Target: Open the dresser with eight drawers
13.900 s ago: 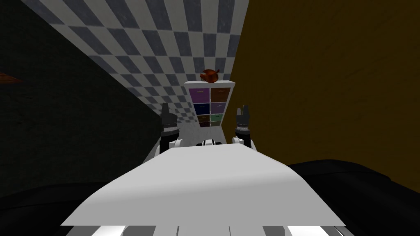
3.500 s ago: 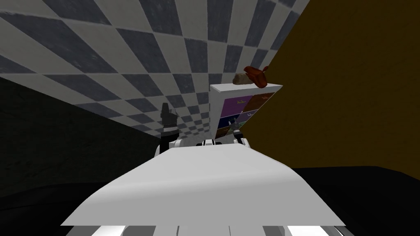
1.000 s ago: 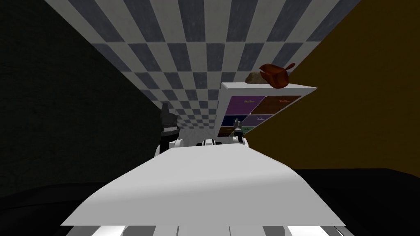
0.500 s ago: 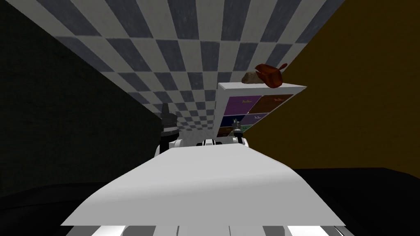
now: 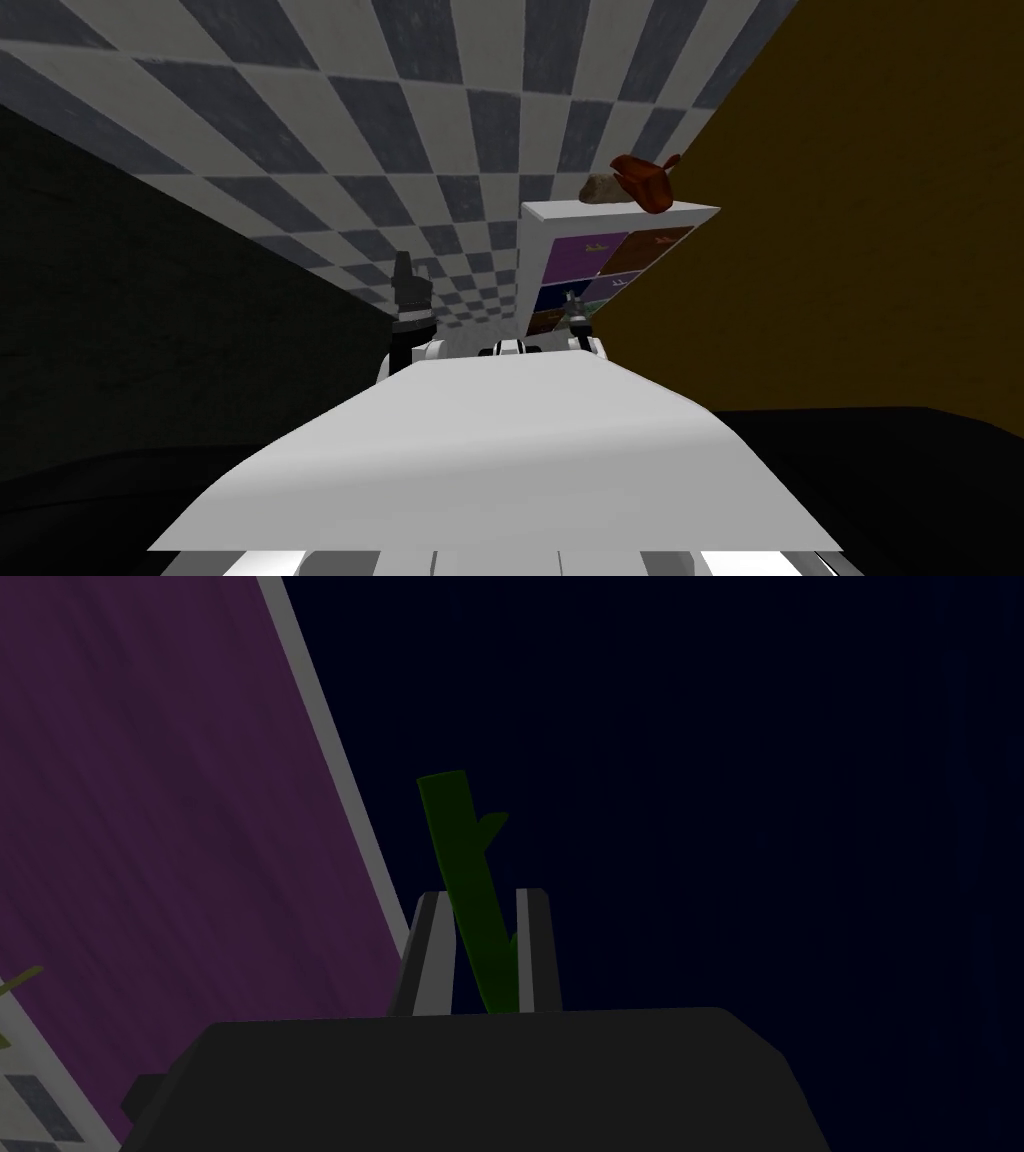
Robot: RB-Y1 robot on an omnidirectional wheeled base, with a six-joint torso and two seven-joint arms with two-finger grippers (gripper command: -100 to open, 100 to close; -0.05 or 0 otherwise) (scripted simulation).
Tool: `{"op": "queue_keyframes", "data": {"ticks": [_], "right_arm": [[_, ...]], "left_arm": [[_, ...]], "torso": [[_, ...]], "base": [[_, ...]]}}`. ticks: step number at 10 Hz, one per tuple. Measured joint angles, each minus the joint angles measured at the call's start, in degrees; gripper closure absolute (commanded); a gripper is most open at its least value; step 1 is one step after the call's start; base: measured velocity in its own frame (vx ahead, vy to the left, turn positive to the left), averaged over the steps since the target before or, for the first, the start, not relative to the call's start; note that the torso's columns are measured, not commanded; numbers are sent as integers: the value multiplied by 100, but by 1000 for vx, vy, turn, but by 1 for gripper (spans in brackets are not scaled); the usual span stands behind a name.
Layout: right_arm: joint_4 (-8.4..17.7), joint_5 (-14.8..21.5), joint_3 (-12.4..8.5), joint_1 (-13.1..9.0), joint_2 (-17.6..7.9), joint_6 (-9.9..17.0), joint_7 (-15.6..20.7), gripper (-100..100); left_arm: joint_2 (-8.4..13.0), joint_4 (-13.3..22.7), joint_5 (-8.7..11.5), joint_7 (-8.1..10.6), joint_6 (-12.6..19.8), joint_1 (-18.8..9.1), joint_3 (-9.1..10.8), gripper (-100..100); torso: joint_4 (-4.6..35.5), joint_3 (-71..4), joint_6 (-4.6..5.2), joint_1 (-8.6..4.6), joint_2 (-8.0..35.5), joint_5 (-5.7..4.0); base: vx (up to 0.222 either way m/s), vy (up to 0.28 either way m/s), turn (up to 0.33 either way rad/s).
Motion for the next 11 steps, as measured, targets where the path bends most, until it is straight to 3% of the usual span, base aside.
{"op": "queue_keyframes", "data": {"ticks": [11], "right_arm": [[-29, 1500, -27, 144, -145, -854, -1613, 100]], "left_arm": [[0, 0, 0, 0, 0, 0, 0, 0]], "torso": [[-47, -18, -31, 31, -35, -27]], "base": [[60, 47, -208]]}}
